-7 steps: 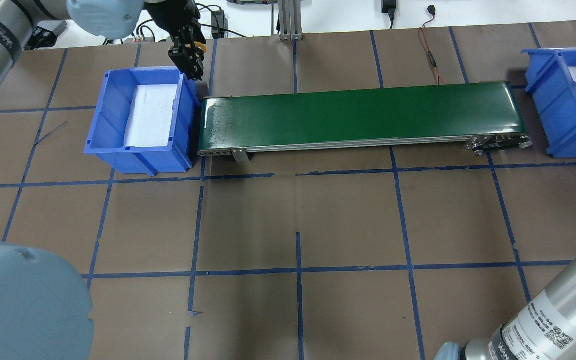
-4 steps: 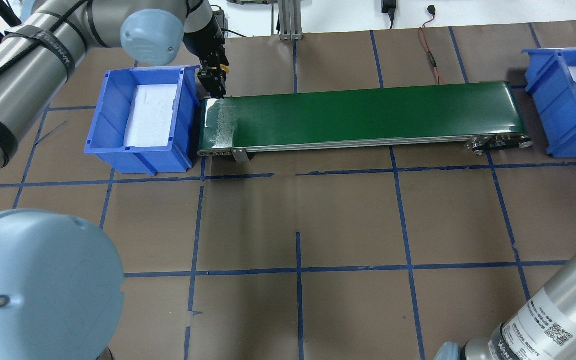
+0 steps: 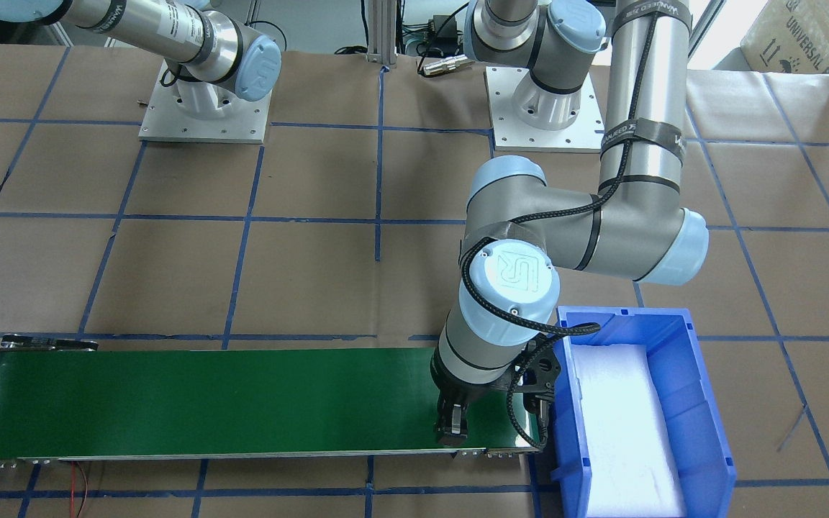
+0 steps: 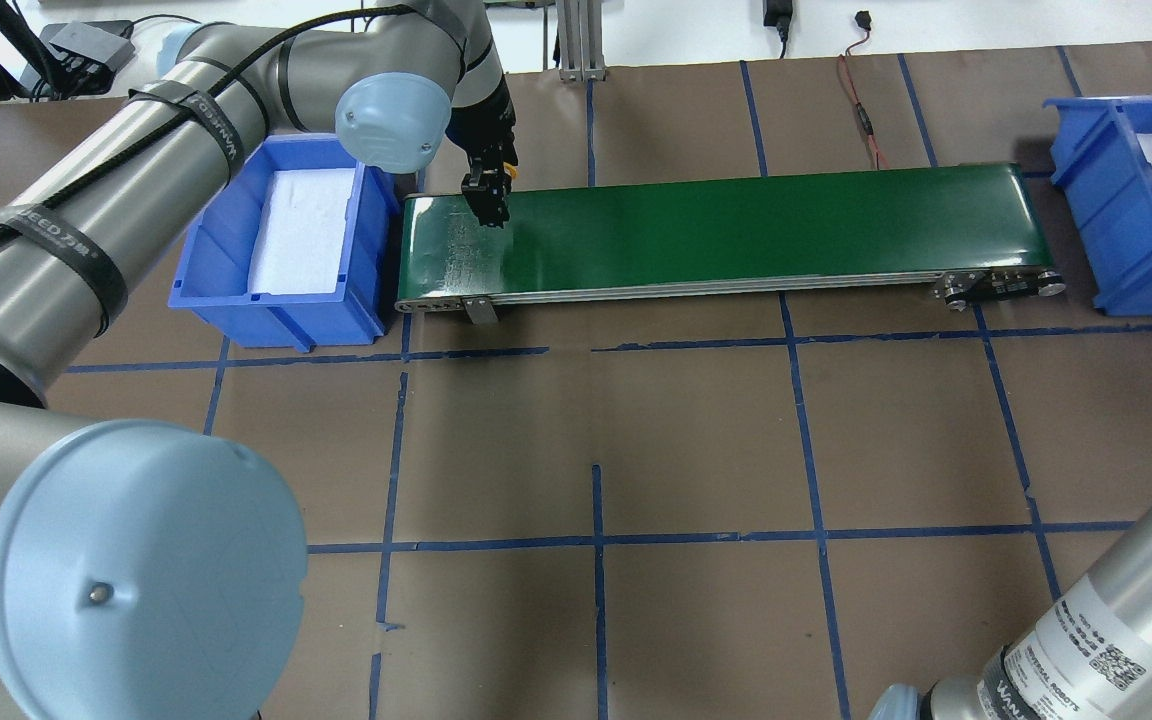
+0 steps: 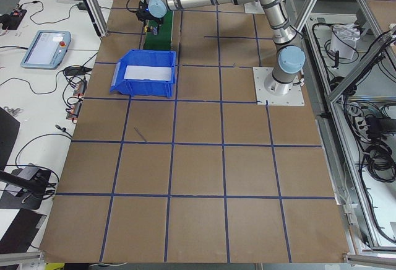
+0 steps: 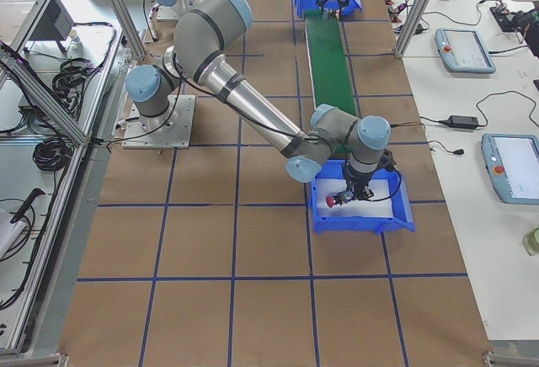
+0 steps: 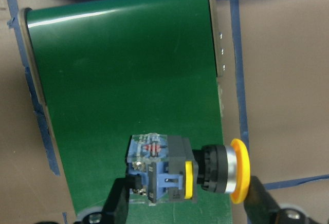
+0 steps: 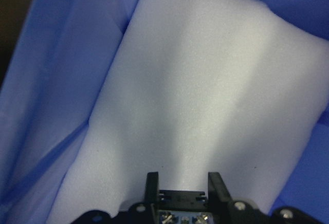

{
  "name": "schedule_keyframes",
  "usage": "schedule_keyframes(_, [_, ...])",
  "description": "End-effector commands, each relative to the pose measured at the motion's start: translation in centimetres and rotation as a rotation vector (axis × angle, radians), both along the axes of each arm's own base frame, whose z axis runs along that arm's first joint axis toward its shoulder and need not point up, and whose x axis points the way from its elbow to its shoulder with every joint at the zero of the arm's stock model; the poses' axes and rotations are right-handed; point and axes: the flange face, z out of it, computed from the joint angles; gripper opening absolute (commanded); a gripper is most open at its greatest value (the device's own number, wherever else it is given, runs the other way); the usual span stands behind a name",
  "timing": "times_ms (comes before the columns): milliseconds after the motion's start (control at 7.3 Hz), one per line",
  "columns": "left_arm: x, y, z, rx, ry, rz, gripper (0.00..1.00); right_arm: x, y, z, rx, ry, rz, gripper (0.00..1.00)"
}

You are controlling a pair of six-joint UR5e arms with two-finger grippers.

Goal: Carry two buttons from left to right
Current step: 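Lower the yellow-capped button onto the belt and open the left gripper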

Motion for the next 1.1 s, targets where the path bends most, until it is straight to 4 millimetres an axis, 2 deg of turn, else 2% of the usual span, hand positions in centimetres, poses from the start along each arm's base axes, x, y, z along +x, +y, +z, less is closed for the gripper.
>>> schedule_keyframes(0, [-0.7, 0.0, -1.0, 0.012, 0.002, -0.011, 0.87, 0.0, 0.0, 0.0, 0.000, 0.001, 0.001, 0.43])
schedule_keyframes(137, [-0.7, 0.0, -0.3, -0.002, 0.005, -0.011, 0.88, -0.1, 0.0, 0.0, 0.000, 0.002, 0.001, 0.44])
schedule_keyframes(274, [-0.7, 0.3, 0.5, -0.011, 0.005, -0.009, 1.00, -0.1, 0.0, 0.0, 0.000, 0.002, 0.001, 0.45])
schedule_keyframes(548, [-0.5, 0.2, 1.8, -0.037, 0.012, 0.017, 1.00, 0.0, -0.2, 0.6, -0.009, 0.008, 0.002, 0.45])
schedule_keyframes(685, [0.1, -0.3, 2.8, -0.077, 0.018, 0.026, 1.00, 0.0, -0.1, 2.2, -0.026, 0.018, 0.003, 0.45])
schedule_keyframes(821, [1.0, -0.8, 3.8, -0.095, 0.018, 0.031, 0.99, 0.7, 0.1, 4.9, -0.049, 0.035, 0.015, 0.45])
schedule_keyframes(958, [4.1, -1.4, 5.5, -0.124, -0.001, 0.048, 0.99, 1.6, 0.9, 8.6, -0.072, 0.050, 0.020, 0.45])
